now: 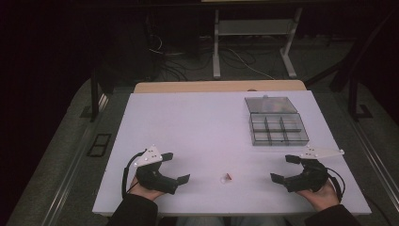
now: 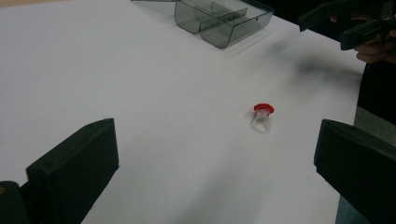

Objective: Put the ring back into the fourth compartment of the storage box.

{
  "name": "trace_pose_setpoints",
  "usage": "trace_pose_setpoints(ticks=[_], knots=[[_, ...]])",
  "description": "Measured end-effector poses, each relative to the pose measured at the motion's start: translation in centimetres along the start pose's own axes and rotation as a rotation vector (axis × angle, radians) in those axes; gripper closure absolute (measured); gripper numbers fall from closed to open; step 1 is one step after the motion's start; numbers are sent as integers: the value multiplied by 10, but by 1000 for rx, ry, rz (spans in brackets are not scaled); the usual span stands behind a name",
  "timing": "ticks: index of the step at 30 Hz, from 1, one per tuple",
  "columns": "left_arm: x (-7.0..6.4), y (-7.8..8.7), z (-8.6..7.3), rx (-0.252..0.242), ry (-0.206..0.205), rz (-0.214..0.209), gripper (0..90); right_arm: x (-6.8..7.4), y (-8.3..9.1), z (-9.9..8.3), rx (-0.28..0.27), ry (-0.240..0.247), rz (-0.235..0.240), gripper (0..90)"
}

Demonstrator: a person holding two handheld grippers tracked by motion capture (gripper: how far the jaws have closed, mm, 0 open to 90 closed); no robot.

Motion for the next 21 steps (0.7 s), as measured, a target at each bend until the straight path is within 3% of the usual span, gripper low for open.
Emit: trace_pose_setpoints(ticks=[9, 21], knots=[[-5, -5, 4, 38, -17, -23, 0, -1, 1, -1, -3, 0, -1, 0], [-12, -15, 19, 84, -71, -55, 0, 0, 1, -1, -1, 1, 9, 0]])
Point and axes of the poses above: each handheld gripper's, and its own axes: y roughly backward along the jaws, z roughly out of its top, x roughly to its left, the point moved 6 cm from there along -y, roughly forward along the jaws, and after that the axes turned 8 degrees about z, right-handed, at the moved point
